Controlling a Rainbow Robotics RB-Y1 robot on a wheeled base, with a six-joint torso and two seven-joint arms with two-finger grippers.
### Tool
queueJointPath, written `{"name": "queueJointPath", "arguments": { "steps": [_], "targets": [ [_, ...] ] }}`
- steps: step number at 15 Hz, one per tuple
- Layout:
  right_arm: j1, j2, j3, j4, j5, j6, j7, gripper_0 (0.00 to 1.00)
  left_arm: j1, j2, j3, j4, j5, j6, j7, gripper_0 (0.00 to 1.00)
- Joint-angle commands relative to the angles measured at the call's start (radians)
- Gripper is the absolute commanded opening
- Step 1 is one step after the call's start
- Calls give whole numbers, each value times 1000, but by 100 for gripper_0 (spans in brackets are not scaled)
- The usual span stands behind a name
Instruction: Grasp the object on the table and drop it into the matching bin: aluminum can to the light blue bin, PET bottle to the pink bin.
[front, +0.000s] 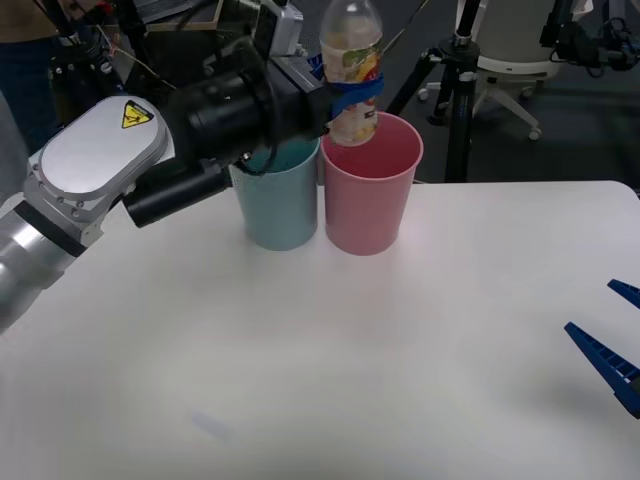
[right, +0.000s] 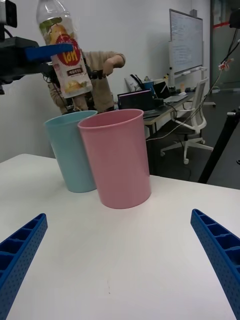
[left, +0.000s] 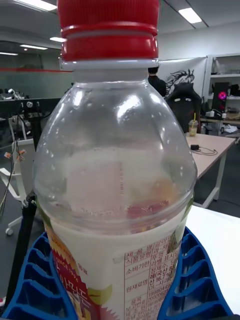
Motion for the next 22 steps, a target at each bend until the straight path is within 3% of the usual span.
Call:
{"name": "queueJointPath", "arguments": {
  "steps": [1,9,20,21,22],
  "targets": [
    [0,0,0,0,0,0,0,100,-55,-71,1,111,-27,-1,2,0],
    [0,0,0,0,0,0,0,100,-169,-206,-2,356,-66,-1,2,0],
    [0,0,0,0,0,0,0,100,-174,-244,-4,373,-60,-1,48,0],
    [0,0,0,0,0,0,0,100,-174,-246,-14,373,-50,4,58,22],
    [0,0,0,0,0,0,0,100,-174,-246,-37,371,-25,29,63,67]
  ]
}}
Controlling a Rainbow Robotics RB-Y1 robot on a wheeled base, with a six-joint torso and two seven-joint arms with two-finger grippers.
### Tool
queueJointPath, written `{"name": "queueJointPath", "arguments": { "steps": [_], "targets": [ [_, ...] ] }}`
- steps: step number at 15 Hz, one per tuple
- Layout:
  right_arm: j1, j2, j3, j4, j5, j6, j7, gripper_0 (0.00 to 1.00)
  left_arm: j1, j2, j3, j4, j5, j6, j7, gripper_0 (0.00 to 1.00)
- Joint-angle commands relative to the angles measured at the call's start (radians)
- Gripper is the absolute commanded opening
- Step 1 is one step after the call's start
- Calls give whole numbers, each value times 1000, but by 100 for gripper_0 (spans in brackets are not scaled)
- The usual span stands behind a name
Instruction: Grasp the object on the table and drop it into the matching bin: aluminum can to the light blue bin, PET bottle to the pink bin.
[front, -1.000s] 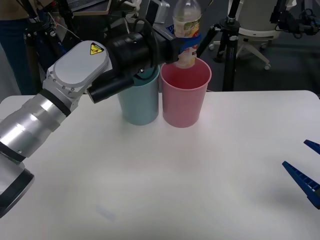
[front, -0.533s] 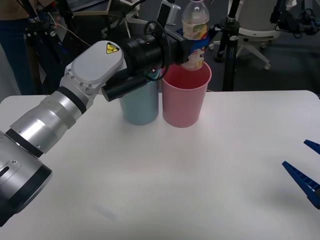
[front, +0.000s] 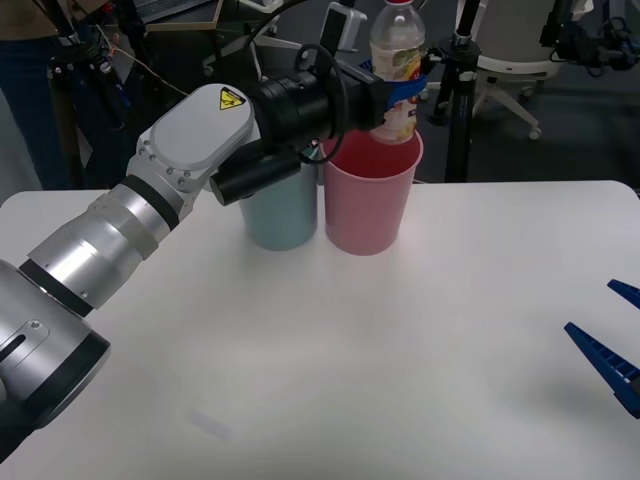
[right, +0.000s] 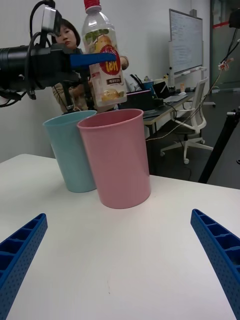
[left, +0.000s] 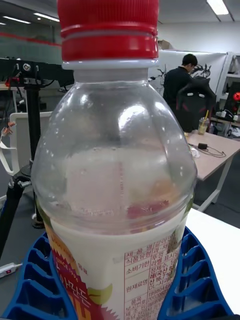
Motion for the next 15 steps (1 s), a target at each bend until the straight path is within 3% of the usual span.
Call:
{"name": "queueJointPath", "arguments": {
  "steps": [1,15],
  "targets": [
    [0,0,0,0,0,0,0,100,-3,-1,-45,0,43,43,13,100],
    [0,0,0,0,0,0,0,100,-8,5,-47,-3,68,45,3,100]
  ]
}}
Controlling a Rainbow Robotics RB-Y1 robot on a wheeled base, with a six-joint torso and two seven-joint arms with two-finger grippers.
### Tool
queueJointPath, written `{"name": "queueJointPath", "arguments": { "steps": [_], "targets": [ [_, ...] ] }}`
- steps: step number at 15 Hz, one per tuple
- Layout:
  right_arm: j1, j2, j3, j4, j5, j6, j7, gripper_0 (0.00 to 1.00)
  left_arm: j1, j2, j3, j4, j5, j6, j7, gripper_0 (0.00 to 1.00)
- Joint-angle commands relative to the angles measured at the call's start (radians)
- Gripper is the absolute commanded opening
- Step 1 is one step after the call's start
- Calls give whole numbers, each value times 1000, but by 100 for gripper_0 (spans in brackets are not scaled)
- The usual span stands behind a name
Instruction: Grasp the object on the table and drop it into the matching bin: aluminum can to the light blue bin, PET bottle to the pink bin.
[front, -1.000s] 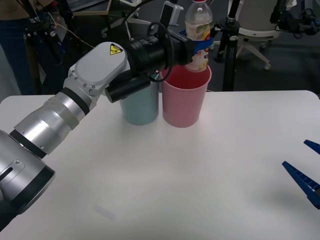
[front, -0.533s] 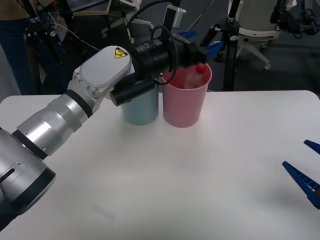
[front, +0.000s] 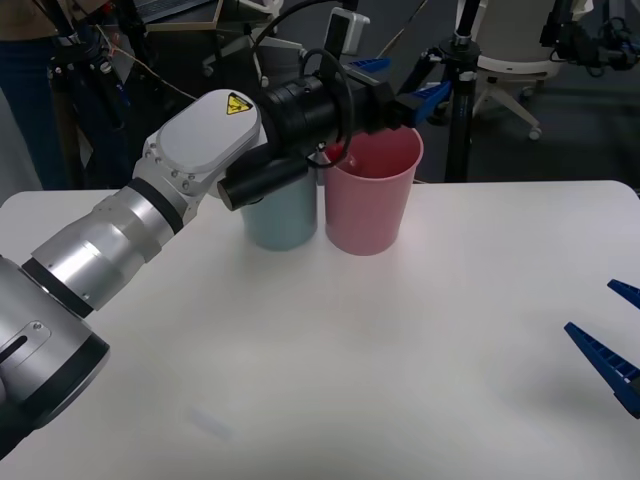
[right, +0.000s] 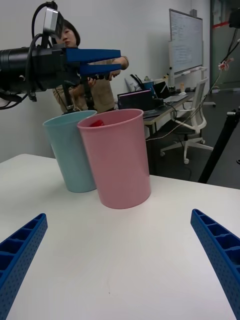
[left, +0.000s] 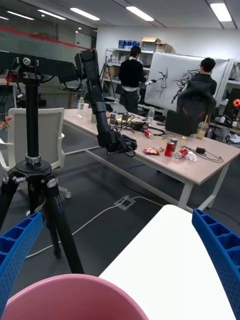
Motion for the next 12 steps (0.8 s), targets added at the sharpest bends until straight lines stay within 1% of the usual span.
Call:
{"name": "queueJointPath", "arguments": {
  "steps": [1,4,6,10,12],
  "targets": [
    [0,0,0,0,0,0,0,100,0,0,1,-1,13,0,-2,100],
    [0,0,0,0,0,0,0,100,1,12,-2,-14,24,-8,-11,100],
    [0,0,0,0,0,0,0,100,1,29,-2,-14,53,-35,-17,100],
    [0,0,0,0,0,0,0,100,6,83,-2,-30,148,-109,-51,100],
    [0,0,0,0,0,0,0,100,9,120,-2,-34,218,-152,-128,100]
  ]
}}
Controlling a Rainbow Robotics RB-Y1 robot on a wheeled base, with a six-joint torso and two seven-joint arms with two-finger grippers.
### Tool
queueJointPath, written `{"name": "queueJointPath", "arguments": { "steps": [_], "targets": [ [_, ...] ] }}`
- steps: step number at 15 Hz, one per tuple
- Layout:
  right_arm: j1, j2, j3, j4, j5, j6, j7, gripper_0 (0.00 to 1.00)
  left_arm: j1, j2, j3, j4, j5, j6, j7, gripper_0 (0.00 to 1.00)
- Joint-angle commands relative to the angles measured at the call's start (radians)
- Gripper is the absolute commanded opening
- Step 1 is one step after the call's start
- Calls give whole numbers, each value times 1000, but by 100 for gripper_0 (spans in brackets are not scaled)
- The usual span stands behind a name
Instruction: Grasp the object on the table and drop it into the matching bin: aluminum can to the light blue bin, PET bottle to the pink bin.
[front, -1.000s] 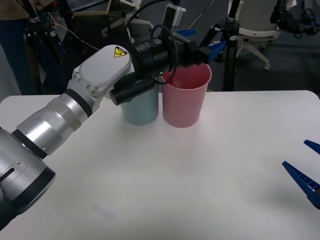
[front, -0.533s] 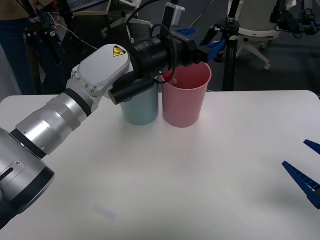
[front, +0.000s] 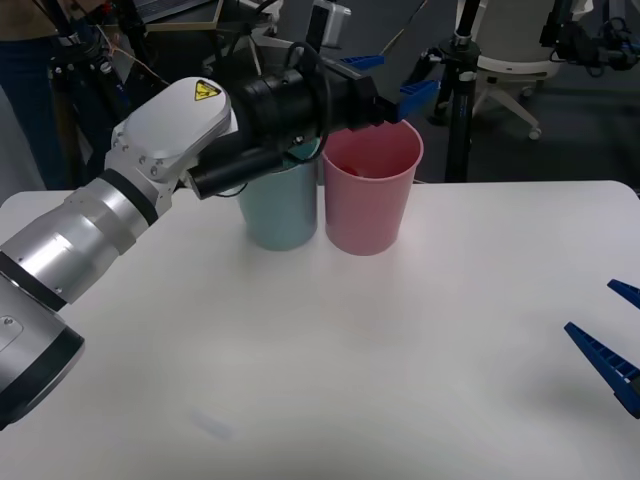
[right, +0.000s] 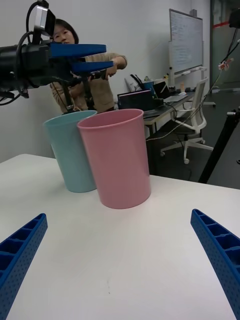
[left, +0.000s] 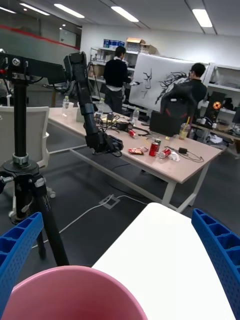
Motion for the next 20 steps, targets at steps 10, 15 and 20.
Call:
{"name": "queueJointPath", "arguments": {
  "steps": [10,15,20],
  "targets": [
    [0,0,0,0,0,0,0,100,212,321,6,-349,273,-132,-142,100],
    [0,0,0,0,0,0,0,100,474,453,183,-570,279,-171,-168,100],
    [0,0,0,0,0,0,0,100,698,447,402,-635,209,-292,-177,100]
  ]
}}
